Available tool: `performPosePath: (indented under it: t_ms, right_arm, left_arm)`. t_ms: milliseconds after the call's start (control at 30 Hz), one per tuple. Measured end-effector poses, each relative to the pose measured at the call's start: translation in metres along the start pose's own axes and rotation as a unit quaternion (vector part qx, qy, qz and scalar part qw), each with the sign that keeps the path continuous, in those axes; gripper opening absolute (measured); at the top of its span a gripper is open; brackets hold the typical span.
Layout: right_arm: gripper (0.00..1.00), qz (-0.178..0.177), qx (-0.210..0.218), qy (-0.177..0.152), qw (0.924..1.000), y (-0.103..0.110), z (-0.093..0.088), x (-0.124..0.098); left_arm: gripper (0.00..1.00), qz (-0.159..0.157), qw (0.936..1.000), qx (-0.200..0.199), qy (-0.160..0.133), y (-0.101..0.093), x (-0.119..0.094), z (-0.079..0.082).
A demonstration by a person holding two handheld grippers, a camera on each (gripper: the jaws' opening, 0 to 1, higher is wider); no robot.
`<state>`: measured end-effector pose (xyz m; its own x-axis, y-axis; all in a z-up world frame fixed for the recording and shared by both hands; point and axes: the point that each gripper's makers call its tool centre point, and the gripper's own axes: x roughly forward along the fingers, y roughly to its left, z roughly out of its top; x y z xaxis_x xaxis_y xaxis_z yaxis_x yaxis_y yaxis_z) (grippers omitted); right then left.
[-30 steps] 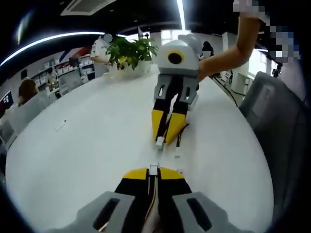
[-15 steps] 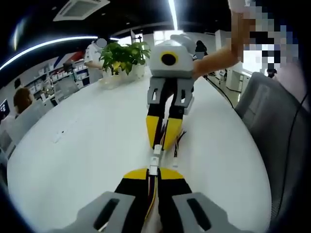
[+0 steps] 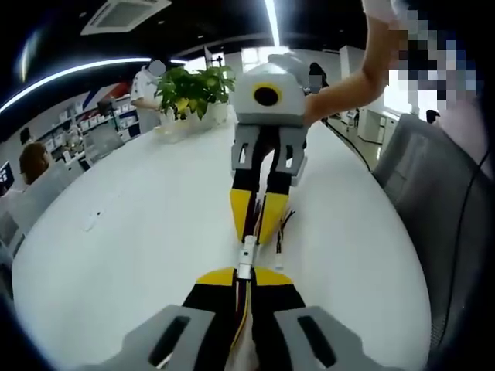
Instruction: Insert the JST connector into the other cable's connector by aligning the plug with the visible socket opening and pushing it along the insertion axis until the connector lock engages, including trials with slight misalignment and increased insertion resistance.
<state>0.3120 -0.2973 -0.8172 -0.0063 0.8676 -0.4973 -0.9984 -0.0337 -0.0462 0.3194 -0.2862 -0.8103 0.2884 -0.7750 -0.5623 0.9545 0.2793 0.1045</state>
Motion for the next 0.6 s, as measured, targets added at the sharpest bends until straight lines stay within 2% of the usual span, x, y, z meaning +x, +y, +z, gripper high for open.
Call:
performPosePath:
  t_ms: [300, 400, 600]
  right_arm:
    - [0.03, 0.002, -0.006, 0.001, 1.0000, 0.0013, 0.0011, -0.0011]
    - [0.03, 0.003, -0.006, 0.002, 1.0000, 0.0018, 0.0009, -0.0016]
    - [0.03, 0.006, -0.006, 0.001, 1.0000, 0.0035, 0.0030, -0.0013]
  left_arm:
    - [0.00, -0.008, 0.9999, 0.004, 0.007, -0.0033, 0.0021, -0.0009]
    - [0.00, -0.011, 0.9997, -0.018, 0.012, -0.0036, 0.0028, -0.0009]
    - [0.00, -0.014, 0.9994, -0.029, 0.009, -0.0036, 0.0031, 0.0016]
